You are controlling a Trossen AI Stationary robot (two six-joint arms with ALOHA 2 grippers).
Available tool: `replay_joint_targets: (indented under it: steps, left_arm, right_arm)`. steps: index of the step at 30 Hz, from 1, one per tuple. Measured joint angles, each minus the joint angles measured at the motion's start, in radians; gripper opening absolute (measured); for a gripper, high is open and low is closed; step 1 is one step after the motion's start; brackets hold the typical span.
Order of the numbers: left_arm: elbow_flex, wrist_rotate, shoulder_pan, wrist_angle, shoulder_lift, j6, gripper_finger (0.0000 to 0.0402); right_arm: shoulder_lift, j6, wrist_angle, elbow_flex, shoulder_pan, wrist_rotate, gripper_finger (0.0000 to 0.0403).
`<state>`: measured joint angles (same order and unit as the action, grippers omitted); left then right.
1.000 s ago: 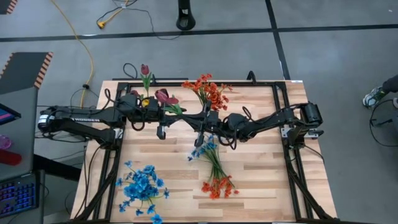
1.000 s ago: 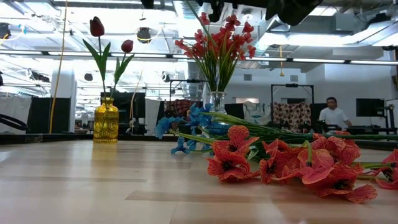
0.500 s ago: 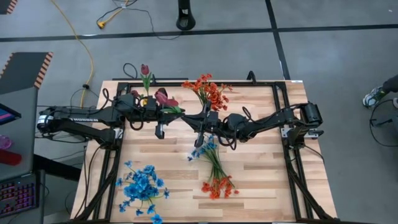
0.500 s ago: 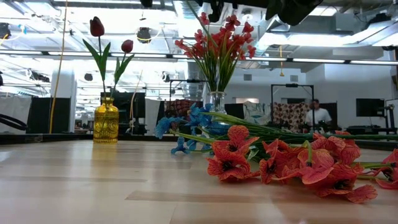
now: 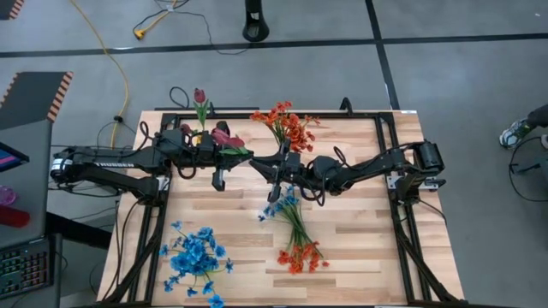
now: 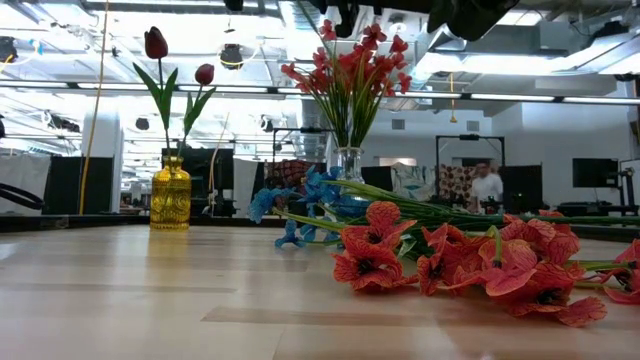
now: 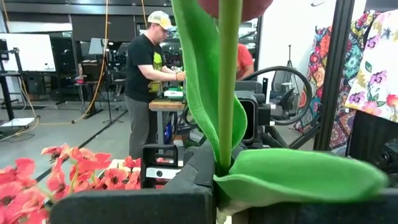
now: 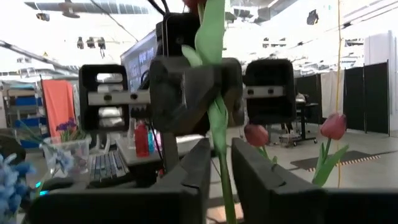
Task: Sort flowers into vase by color
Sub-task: Put the red flower into the yellow vase
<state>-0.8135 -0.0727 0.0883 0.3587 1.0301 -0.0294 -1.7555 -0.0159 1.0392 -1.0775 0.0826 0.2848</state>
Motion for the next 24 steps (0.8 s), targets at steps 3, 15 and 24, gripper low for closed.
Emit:
replay_joint_targets:
  steps: [3, 15, 24]
  left_arm:
    - [-0.001, 0.000, 0.000, -0.013, -0.017, -0.001, 0.0001]
    - [-0.012, 0.069, 0.000, -0.211, -0.194, -0.006, 0.0000]
    - [-0.029, 0.254, 0.000, -0.422, -0.415, 0.061, 0.0000]
  right_arm:
    - [0.000, 0.000, -0.031, 0.000, 0.000, 0.000, 0.0127]
    - [0.001, 0.000, -0.044, 0.000, 0.002, 0.003, 0.0242]
    - [0.001, -0.001, -0.050, 0.000, 0.002, 0.004, 0.0244]
